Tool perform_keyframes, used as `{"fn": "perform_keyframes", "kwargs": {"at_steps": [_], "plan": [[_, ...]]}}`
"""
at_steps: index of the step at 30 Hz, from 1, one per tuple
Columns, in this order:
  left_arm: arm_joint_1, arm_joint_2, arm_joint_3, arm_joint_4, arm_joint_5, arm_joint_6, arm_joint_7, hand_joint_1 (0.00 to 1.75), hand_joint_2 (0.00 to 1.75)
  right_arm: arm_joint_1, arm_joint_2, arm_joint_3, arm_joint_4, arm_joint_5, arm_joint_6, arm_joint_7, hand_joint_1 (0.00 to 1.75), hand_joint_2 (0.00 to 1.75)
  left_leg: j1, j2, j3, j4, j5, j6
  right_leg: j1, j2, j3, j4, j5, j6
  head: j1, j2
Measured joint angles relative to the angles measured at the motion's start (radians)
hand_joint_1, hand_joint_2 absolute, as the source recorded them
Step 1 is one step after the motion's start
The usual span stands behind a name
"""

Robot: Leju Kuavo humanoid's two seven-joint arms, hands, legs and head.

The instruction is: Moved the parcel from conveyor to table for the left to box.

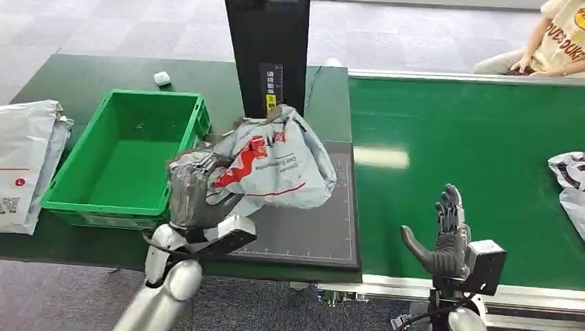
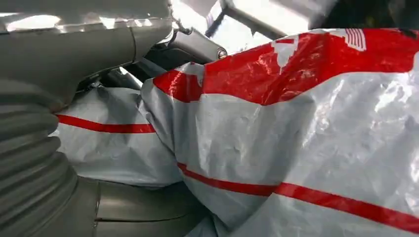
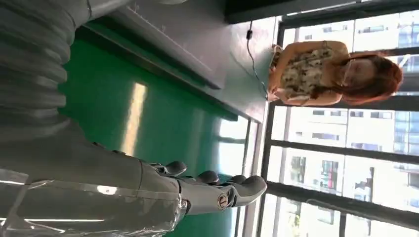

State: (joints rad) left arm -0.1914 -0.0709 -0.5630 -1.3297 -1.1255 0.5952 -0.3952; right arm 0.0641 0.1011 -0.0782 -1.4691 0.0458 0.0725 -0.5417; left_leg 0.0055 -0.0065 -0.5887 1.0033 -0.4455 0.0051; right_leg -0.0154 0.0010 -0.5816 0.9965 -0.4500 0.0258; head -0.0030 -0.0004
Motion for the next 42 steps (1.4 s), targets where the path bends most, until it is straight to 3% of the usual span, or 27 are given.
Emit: {"fn": "perform_keyframes", "kwargs": {"at_steps": [5, 8, 11, 19, 22, 25, 30, 32, 38, 42], "plan": [[0.133, 0.075, 0.148, -0.216, -0.134, 0.092, 0.067, 1.75, 1.75, 0.04, 0.01, -0.055, -0.03, 0.005, 0.026, -0.011, 0.0, 1.75, 0.0, 0.0, 0.0, 0.0, -0.001, 0.0, 0.0, 0.0, 0.0, 0.0, -0.001, 0.0, 0.0, 0.0], [0.179, 0.11, 0.314, -0.277, -0.17, 0.062, 0.181, 1.75, 1.75, 0.072, 0.024, -0.077, -0.056, 0.025, 0.04, -0.023, 0.0, 1.75, 0.001, 0.0, 0.001, -0.001, -0.001, 0.0, 0.001, 0.0, 0.0, 0.0, -0.002, -0.001, 0.0, 0.0], [0.199, 0.136, 0.437, -0.302, -0.154, 0.056, 0.178, 1.75, 1.75, 0.09, 0.035, -0.093, -0.074, 0.031, 0.049, -0.024, 0.0, 1.75, 0.001, 0.0, 0.001, 0.0, -0.001, 0.0, 0.001, -0.001, 0.001, 0.0, -0.002, -0.001, -0.001, 0.0], [0.219, 0.144, 0.527, -0.332, -0.166, 0.049, 0.168, 1.75, 1.75, 0.095, 0.048, -0.103, -0.087, 0.035, 0.051, -0.024, 0.0, 1.75, 0.001, 0.0, 0.001, 0.0, -0.001, 0.0, 0.0, -0.001, 0.002, 0.0, -0.001, 0.0, 0.0, 0.0], [0.214, 0.152, 0.57, -0.332, -0.21, -0.011, 0.261, 1.75, 1.75, 0.094, 0.051, -0.104, -0.087, 0.048, 0.056, -0.024, 0.0, 1.75, 0.001, 0.0, 0.001, 0.0, -0.001, 0.0, 0.001, 0.0, 0.002, 0.0, -0.001, 0.0, 0.0, 0.0], [0.149, 0.21, 0.68, -0.272, -0.181, -0.152, 0.341, 1.75, 1.75, 0.093, 0.056, -0.106, -0.087, 0.063, 0.061, -0.019, 0.0, 1.75, 0.001, 0.0, 0.002, 0.0, 0.0, -0.001, 0.002, 0.0, 0.001, 0.0, -0.001, -0.001, -0.001, 0.0], [-0.056, 0.376, 0.795, -0.022, -0.175, -0.42, 0.296, 1.75, 1.75, 0.059, 0.056, -0.106, -0.08, 0.082, 0.087, 0.001, 0.0, 1.75, 0.005, 0.0, 0.002, -0.001, 0.003, -0.006, 0.007, 0.0, 0.002, 0.001, 0.001, -0.006, 0.0, 0.0], [-0.11, 0.425, 0.796, 0.059, -0.187, -0.44, 0.286, 1.75, 1.75, 0.05, 0.056, -0.102, -0.073, 0.087, 0.091, 0.002, 0.0, 1.75, 0.006, 0.001, 0.002, -0.001, 0.004, -0.007, 0.007, 0.001, 0.001, 0.001, 0.002, -0.008, 0.0, 0.0], [-0.164, 0.48, 0.796, 0.174, -0.193, -0.448, 0.279, 1.75, 1.75, 0.043, 0.056, -0.096, -0.06, 0.091, 0.091, 0.003, 0.0, 1.75, 0.006, 0.001, 0.001, 0.0, 0.003, -0.006, 0.005, 0.001, 0.0, 0.001, 0.002, -0.007, 0.0, 0.0], [-0.197, 0.505, 0.762, 0.226, -0.208, -0.468, 0.172, 1.75, 1.75, 0.04, 0.056, -0.093, -0.058, 0.094, 0.099, 0.003, 0.0, 1.75, 0.006, 0.0, 0.0, 0.0, 0.003, -0.006, 0.005, 0.0, 0.0, 0.001, 0.001, -0.006, 0.0, 0.0]]}}
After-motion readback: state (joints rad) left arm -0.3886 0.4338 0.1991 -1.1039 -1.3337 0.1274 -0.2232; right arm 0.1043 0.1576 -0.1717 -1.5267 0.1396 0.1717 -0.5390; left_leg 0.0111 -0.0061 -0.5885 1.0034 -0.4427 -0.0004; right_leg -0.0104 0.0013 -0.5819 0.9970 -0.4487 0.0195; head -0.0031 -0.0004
